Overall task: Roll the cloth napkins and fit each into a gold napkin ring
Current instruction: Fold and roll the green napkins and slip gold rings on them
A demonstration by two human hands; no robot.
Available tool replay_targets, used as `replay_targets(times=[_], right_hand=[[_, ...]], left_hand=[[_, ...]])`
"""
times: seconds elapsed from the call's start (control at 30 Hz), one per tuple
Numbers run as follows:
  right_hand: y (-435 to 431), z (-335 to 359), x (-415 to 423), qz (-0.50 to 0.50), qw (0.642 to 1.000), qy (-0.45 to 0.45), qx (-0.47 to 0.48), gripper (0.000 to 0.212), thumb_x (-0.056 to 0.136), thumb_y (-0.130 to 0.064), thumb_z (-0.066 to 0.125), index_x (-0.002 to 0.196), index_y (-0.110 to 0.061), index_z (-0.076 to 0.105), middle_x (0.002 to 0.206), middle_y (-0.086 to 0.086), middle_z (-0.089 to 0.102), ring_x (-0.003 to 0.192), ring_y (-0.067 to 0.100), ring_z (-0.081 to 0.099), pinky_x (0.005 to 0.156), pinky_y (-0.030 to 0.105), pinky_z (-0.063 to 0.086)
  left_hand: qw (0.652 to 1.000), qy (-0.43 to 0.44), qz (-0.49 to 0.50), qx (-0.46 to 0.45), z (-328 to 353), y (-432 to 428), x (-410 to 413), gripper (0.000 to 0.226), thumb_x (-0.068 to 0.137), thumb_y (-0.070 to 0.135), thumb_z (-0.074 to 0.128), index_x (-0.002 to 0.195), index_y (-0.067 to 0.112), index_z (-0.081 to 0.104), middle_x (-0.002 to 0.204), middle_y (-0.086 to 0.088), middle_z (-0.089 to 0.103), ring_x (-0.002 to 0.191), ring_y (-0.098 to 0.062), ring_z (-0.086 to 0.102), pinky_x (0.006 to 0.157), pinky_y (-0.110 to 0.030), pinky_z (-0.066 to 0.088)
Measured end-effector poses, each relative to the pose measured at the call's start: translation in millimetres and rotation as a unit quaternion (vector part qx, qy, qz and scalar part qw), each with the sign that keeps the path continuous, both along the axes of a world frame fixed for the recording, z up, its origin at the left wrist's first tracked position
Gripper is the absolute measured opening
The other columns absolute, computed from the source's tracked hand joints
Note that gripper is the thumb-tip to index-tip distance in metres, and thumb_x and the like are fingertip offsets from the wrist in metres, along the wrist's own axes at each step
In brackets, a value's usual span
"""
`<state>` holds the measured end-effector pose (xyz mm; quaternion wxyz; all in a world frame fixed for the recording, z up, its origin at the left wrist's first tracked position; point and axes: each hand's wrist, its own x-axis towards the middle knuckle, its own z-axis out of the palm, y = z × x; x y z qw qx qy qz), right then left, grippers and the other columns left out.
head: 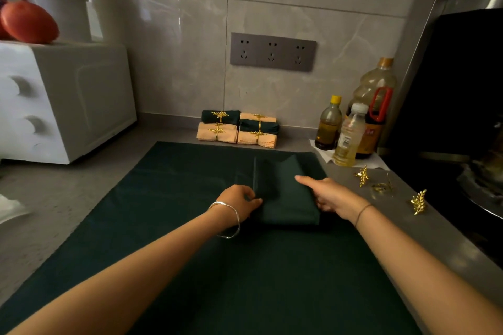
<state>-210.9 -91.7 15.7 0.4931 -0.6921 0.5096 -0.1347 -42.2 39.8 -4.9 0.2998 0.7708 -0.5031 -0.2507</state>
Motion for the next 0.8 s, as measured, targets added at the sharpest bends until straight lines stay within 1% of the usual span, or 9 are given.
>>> replay_targets(times=[0.07,0.13,0.23,0.3,0.37,0.47,0.53,0.63,0.8], right_hand=[[15,2,-15,0.063,0.997,-0.011,0.038,0.04,0.081,-0.051,0.062,0.092,-0.012,0.064,0.053,-0.004,0.043,0.042,0.008,0.033,0.041,0.018,0.027],[29,-1,-30,0.102,0.992,-0.031,0.063,0.041,0.08,-0.045,0.066,0.101,-0.01,0.064,0.05,-0.005,0.043,0.038,0.006,0.029,0.039,0.017,0.025],[39,-13,-43,0.098,0.995,-0.032,0.008,0.039,0.085,-0.038,0.064,0.107,-0.006,0.058,0.04,-0.006,0.038,0.034,0.005,0.029,0.04,0.016,0.029],[41,-20,-48,0.087,0.995,-0.041,-0.027,0.045,0.089,-0.036,0.06,0.107,0.005,0.057,0.042,-0.003,0.036,0.035,0.006,0.03,0.041,0.016,0.031],[44,-20,-50,0.079,0.994,-0.068,-0.031,0.046,0.091,-0.032,0.058,0.105,0.012,0.053,0.044,-0.003,0.033,0.035,0.006,0.027,0.039,0.016,0.027],[49,-19,-49,0.072,0.993,-0.085,-0.042,0.025,0.092,-0.028,0.056,0.085,-0.005,0.051,0.044,-0.006,0.03,0.033,0.004,0.024,0.037,0.016,0.021],[49,-23,-48,0.063,0.993,-0.048,-0.092,0.025,0.09,-0.028,0.06,0.075,-0.012,0.049,0.044,-0.007,0.034,0.032,0.003,0.027,0.038,0.016,0.024],[48,-27,-50,0.038,0.986,0.001,-0.163,0.021,0.085,-0.026,0.067,0.076,-0.013,0.053,0.043,-0.007,0.042,0.03,0.001,0.034,0.038,0.013,0.028],[49,-35,-55,0.0,0.976,0.002,-0.219,0.021,0.085,-0.021,0.067,0.076,-0.014,0.05,0.046,-0.002,0.046,0.034,0.003,0.038,0.041,0.018,0.029]], left_hand=[[1.0,0.001,0.001,-0.003,0,1,0,0.021,0.094,0.032,0.051,0.097,0.013,0.06,0.076,0.003,0.052,0.069,-0.008,0.05,0.066,-0.021,0.042],[1.0,0.004,-0.001,-0.003,0,2,-1,0.019,0.094,0.032,0.052,0.095,0.014,0.059,0.077,0.003,0.052,0.071,-0.008,0.051,0.069,-0.022,0.042],[1.0,0.003,-0.009,-0.001,1,5,-2,0.017,0.093,0.032,0.052,0.093,0.017,0.058,0.081,0.004,0.053,0.075,-0.009,0.051,0.074,-0.024,0.042],[1.0,0.007,-0.014,-0.001,0,8,-4,0.017,0.094,0.033,0.051,0.092,0.017,0.057,0.08,0.003,0.054,0.073,-0.009,0.052,0.072,-0.023,0.043],[1.0,0.017,-0.016,0.0,0,12,-6,0.016,0.094,0.033,0.051,0.09,0.018,0.057,0.077,0.002,0.056,0.07,-0.009,0.053,0.067,-0.022,0.043],[1.0,0.022,-0.02,-0.002,-1,16,-7,0.017,0.094,0.033,0.051,0.086,0.019,0.056,0.075,0.002,0.056,0.07,-0.009,0.054,0.065,-0.02,0.042],[1.0,0.019,-0.023,-0.002,-1,18,-9,0.019,0.094,0.034,0.051,0.082,0.02,0.056,0.072,0.003,0.056,0.069,-0.008,0.053,0.064,-0.019,0.04],[1.0,0.008,-0.029,0.001,-2,19,-13,0.028,0.093,0.034,0.052,0.07,0.019,0.056,0.062,0.006,0.057,0.064,-0.006,0.052,0.06,-0.016,0.038],[1.0,0.008,-0.027,0.008,-2,20,-17,0.033,0.092,0.034,0.054,0.064,0.019,0.058,0.061,0.006,0.058,0.064,-0.006,0.052,0.063,-0.017,0.039]])
